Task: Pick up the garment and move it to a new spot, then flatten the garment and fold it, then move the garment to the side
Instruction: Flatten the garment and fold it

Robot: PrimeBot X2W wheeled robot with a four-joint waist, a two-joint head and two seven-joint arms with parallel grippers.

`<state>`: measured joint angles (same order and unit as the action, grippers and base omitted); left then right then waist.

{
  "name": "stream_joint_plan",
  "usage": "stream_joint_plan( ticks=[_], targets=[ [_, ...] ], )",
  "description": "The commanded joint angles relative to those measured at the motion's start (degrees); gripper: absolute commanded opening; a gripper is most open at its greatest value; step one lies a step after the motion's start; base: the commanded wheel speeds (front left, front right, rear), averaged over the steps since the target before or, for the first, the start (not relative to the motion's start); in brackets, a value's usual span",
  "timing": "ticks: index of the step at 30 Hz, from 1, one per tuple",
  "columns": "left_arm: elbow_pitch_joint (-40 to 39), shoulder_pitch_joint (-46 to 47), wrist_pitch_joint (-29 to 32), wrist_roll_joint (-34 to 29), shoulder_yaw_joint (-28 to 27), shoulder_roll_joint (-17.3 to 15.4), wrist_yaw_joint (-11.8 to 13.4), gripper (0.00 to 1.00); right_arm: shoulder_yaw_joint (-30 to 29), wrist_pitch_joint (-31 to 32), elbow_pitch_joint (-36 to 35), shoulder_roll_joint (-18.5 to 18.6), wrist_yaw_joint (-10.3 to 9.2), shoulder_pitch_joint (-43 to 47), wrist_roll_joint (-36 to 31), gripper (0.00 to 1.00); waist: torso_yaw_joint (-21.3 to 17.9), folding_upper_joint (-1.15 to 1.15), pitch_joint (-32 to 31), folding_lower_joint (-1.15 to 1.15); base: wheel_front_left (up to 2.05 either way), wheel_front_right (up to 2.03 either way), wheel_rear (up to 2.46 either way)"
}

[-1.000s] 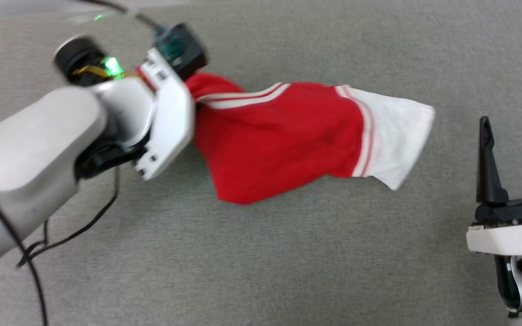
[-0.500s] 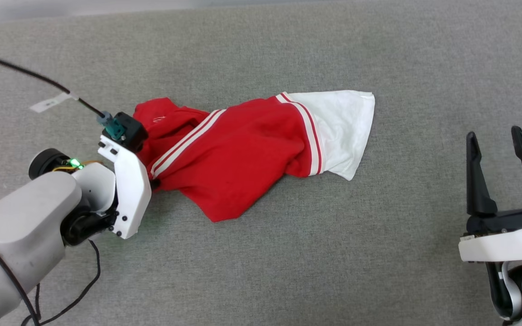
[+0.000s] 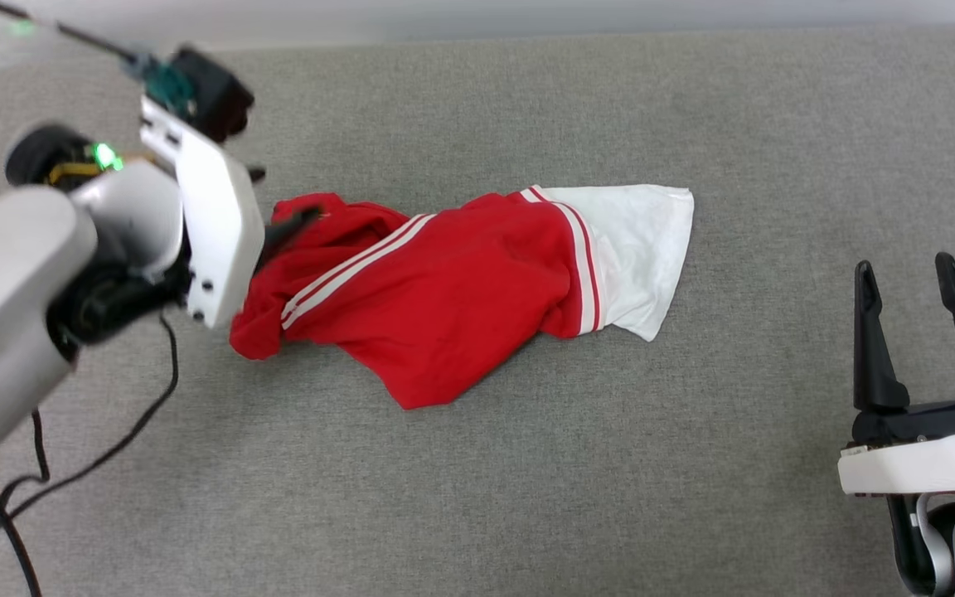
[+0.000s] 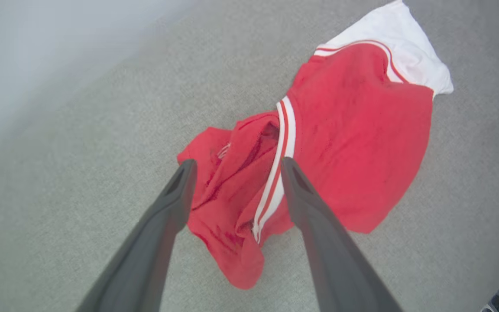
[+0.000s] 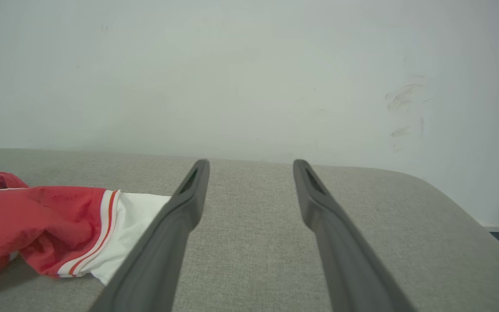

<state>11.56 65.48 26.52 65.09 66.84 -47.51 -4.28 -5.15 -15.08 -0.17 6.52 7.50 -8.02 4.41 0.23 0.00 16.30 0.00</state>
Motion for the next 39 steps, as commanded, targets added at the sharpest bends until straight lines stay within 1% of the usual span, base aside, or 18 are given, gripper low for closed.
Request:
stream_joint_plan(
  ticks=[1,3,7,12,15,18,21,25,29,30,31,32,35,37,39],
  targets=[
    [-1.6,2.8,1.1,-0.6,-0.9,0.0,0.8,1.00,0.2,-0.1,-0.6,-0.3,-0.02,-0.8,0.1,1.00,-0.4,0.00,0.9,0.00,0.00,0.00,0.00],
    [-2.7,5.1,2.9,-0.6,-1.4,0.7,1.2,1.00,0.7,-0.1,-0.9,-0.1,-0.02,-1.8,-0.1,1.00,-1.0,0.00,1.8,0.00,0.00,0.00,0.00],
    [-2.3,9.7,7.5,1.1,-2.0,3.6,1.0,1.00,1.8,-0.1,-1.7,0.2,-0.02,-3.6,-0.5,1.00,-2.4,0.00,4.5,0.00,0.00,0.00,0.00],
    [1.7,14.5,15.1,0.2,0.9,8.0,-0.2,1.00,3.4,-0.1,-2.7,0.3,-0.02,-6.1,-1.1,1.00,-4.7,0.00,8.1,0.00,0.00,0.00,0.00],
    [5.0,16.0,18.5,-0.8,2.8,10.2,-0.9,1.00,4.0,-0.1,-3.1,0.0,-0.02,-7.4,-1.2,1.00,-6.0,0.00,10.0,0.00,0.00,0.00,0.00],
    [8.5,15.4,21.2,-2.3,4.5,12.0,-1.7,1.00,4.6,-0.1,-3.2,-0.3,-0.02,-8.4,-1.3,1.00,-7.2,0.00,11.4,0.00,0.00,0.00,0.00],
    [11.7,13.3,22.7,-2.8,5.4,13.3,-2.3,1.00,4.8,-0.1,-3.1,-0.6,-0.02,-9.0,-1.5,1.00,-8.2,0.00,12.3,0.00,0.00,0.00,0.00],
    [13.9,11.4,23.4,-2.3,5.8,14.2,-2.8,1.00,4.7,-0.1,-3.1,-0.9,-0.02,-9.3,-1.6,1.00,-8.8,0.00,12.8,0.00,0.00,0.00,0.00],
    [15.5,7.9,24.5,-4.5,6.9,14.9,-3.0,1.00,4.6,-0.1,-3.1,-1.2,-0.02,-9.3,-1.8,1.00,-9.1,0.00,13.1,0.00,0.00,0.00,0.00],
    [15.4,7.5,23.8,-5.1,7.0,15.1,-3.1,0.77,4.5,-0.1,-3.1,-1.3,-0.02,-9.3,-1.9,1.00,-9.1,0.00,13.1,0.00,0.00,0.00,0.00],
    [14.9,7.3,22.9,-5.2,7.1,15.4,-3.1,0.26,4.5,-0.1,-3.0,-1.3,-0.02,-9.3,-2.0,1.00,-9.0,0.00,13.0,0.00,0.00,0.00,0.00],
    [14.4,7.3,22.1,-5.1,7.1,15.7,-3.1,0.00,4.4,-0.1,-2.9,-1.4,-0.02,-9.1,-2.1,1.00,-8.8,0.00,12.7,0.00,0.00,0.00,0.00],
    [12.9,9.1,18.6,-5.9,6.7,14.9,-3.1,0.00,4.5,-0.1,-2.8,-1.4,-0.03,-8.5,-2.1,1.00,-8.4,0.00,11.2,0.00,0.00,0.00,0.00],
    [11.9,10.7,14.8,-6.2,6.4,14.2,-3.1,0.00,4.2,-0.1,-2.6,-1.4,-0.02,-7.8,-2.2,1.00,-7.8,0.00,9.7,0.00,0.00,0.00,0.00],
    [10.4,11.9,10.9,-7.0,6.4,14.2,-3.1,0.00,3.8,-0.1,-2.4,-1.4,-0.02,-6.7,-2.2,1.00,-7.1,0.00,7.9,0.00,0.00,0.00,0.00]
  ],
)
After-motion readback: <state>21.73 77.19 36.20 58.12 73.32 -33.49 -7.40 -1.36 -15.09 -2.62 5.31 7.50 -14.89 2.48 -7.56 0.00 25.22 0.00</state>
